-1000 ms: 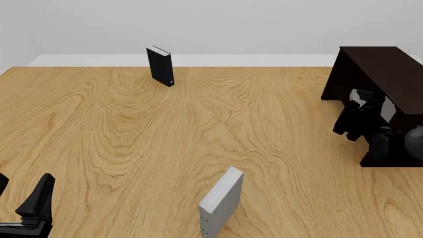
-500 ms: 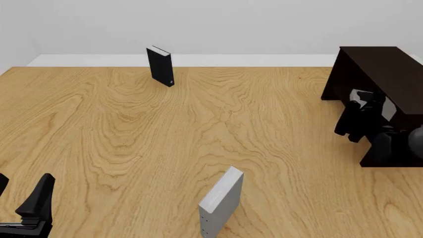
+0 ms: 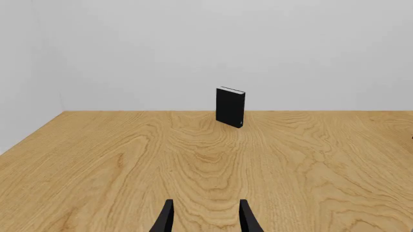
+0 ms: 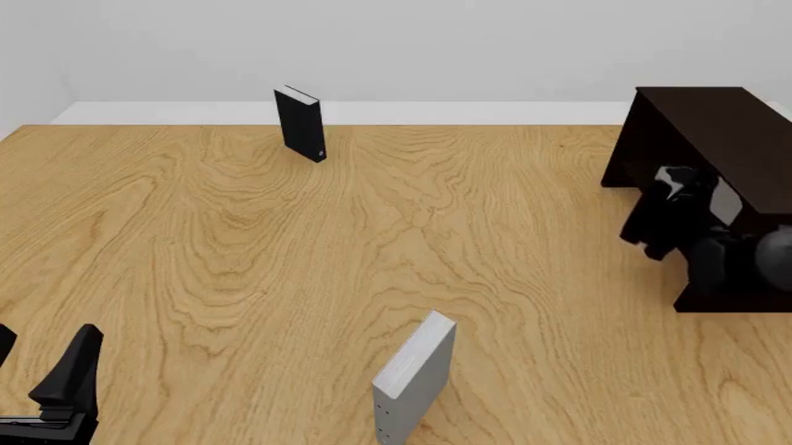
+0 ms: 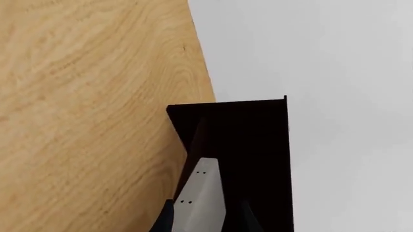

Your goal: Pick up the book on the right and place it on the cabinet shelf.

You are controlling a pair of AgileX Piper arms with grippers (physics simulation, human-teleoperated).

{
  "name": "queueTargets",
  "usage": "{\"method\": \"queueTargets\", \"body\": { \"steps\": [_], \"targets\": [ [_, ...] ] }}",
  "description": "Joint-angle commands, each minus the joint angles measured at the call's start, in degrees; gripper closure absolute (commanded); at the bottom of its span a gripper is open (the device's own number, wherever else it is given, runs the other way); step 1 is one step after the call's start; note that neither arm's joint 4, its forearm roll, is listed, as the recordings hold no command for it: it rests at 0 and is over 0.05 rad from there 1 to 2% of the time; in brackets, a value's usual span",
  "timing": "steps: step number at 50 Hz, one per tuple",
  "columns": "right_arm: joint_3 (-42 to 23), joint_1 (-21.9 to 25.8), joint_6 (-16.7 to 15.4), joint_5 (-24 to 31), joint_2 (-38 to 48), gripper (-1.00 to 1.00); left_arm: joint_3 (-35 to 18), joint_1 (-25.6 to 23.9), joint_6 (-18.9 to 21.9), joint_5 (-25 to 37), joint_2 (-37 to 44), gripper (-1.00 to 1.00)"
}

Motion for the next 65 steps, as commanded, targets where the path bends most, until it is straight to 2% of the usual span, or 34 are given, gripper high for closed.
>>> {"method": "queueTargets", "body": {
  "steps": [1,26,54,65],
  "targets": [
    [-4.34,0.61,0.74,1.23,2.21,-1.0,0.0,0.0,0.02,0.0,0.0,-1.0],
    [-7.35,2.57,1.98,2.23,5.86,-1.0,0.0,0.0,-0.04,0.01,0.0,-1.0],
    [-9.65,7.16,2.11,4.04,5.03,-1.0,-0.03,-0.01,-0.02,0.03,0.0,-1.0],
    [-10.12,10.47,4.34,6.39,1.39,-1.0,-0.01,-0.01,0.02,0.01,-0.01,-1.0]
  ]
}}
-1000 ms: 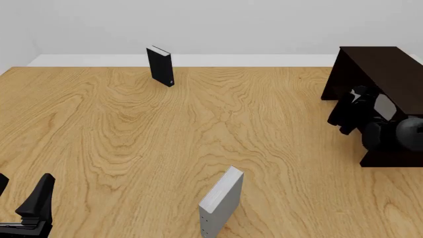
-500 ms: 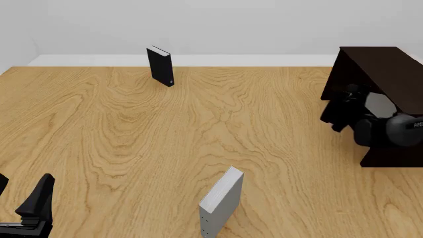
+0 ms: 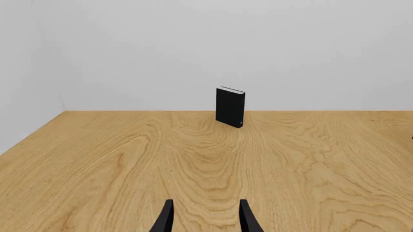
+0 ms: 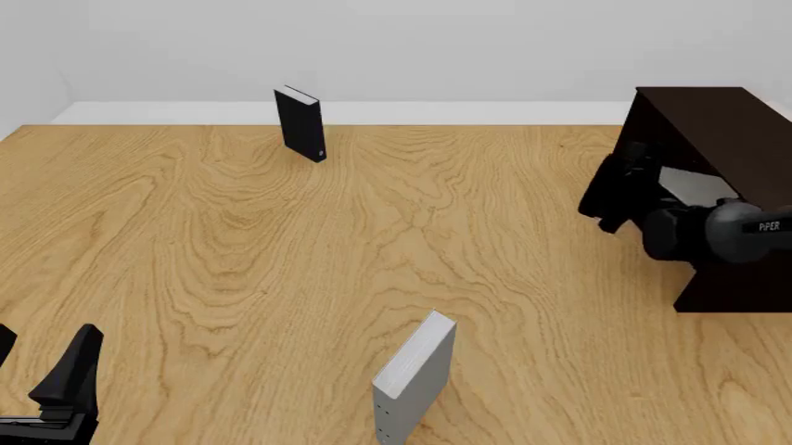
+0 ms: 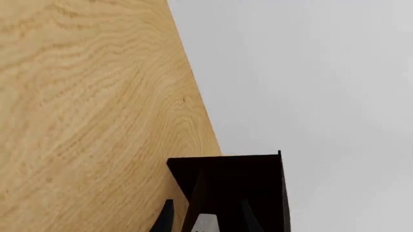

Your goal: Pick up the book on the right and place it on the cabinet shelf.

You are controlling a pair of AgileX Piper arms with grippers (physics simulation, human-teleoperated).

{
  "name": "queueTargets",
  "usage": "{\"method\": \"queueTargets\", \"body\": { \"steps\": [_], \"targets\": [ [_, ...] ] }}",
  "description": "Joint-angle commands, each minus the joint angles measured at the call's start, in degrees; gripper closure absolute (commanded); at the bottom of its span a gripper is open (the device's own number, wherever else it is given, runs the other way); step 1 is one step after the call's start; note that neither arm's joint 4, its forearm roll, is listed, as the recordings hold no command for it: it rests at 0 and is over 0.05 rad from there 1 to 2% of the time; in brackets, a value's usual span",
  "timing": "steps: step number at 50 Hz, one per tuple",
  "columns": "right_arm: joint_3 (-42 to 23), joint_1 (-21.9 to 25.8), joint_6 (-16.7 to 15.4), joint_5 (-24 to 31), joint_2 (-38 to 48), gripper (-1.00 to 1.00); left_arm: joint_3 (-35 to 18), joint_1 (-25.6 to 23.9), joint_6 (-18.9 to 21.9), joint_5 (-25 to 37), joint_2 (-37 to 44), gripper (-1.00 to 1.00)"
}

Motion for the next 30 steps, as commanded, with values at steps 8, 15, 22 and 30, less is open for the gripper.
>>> {"method": "queueTargets", "body": {
  "steps": [8,15,22,30],
  "targets": [
    [2.04,3.61,3.0,1.46,-5.46,-1.0,0.02,0.0,-0.01,-0.01,0.0,-1.0],
    [3.59,4.38,4.96,2.04,-7.76,-1.0,0.03,0.0,-0.01,-0.02,0.0,-1.0],
    [4.27,6.09,8.17,3.94,-11.03,-1.0,0.04,0.0,0.0,-0.03,0.0,-1.0],
    [4.89,7.43,10.84,5.87,-15.13,-1.0,0.03,0.0,0.01,-0.03,0.0,-1.0]
  ]
}}
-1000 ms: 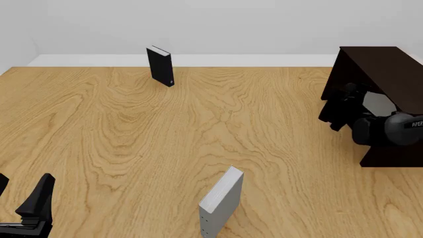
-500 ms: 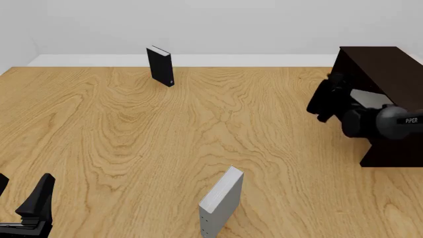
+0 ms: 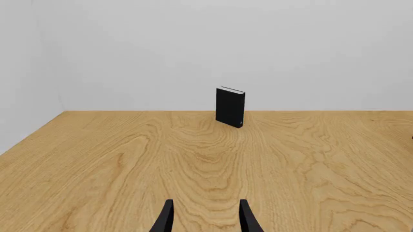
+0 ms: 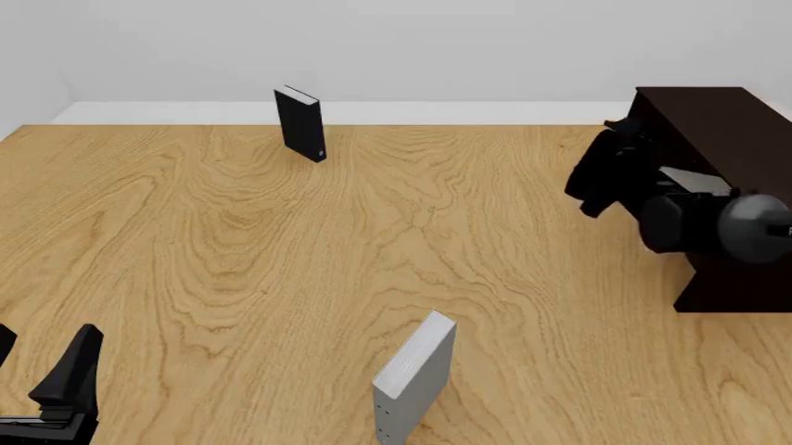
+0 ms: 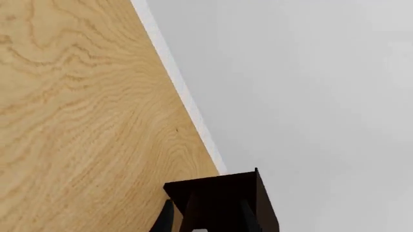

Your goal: Pick up the book on the right and place it on the cabinet shelf.

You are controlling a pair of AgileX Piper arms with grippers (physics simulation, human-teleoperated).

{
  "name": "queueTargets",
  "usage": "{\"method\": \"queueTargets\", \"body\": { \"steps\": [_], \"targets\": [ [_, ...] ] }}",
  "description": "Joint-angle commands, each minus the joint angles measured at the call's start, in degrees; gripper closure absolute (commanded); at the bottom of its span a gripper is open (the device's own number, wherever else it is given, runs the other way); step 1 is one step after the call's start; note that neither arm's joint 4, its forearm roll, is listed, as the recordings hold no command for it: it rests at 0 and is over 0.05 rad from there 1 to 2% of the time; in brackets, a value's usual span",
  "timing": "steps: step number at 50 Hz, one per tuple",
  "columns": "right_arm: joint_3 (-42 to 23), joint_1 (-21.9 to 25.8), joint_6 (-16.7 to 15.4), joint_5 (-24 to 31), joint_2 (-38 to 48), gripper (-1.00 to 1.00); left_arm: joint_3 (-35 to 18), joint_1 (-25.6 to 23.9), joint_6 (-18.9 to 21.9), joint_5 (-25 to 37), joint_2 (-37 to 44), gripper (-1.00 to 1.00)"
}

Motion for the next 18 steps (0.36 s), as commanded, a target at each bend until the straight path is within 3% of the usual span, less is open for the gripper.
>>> {"method": "queueTargets", "body": {
  "steps": [1,18],
  "targets": [
    [1.3,1.95,3.88,2.62,-5.32,-1.0,0.0,0.0,-0.01,0.0,0.0,-1.0],
    [4.23,4.11,7.87,4.71,-10.45,-1.0,0.01,0.0,0.0,-0.02,0.01,-1.0]
  ]
}}
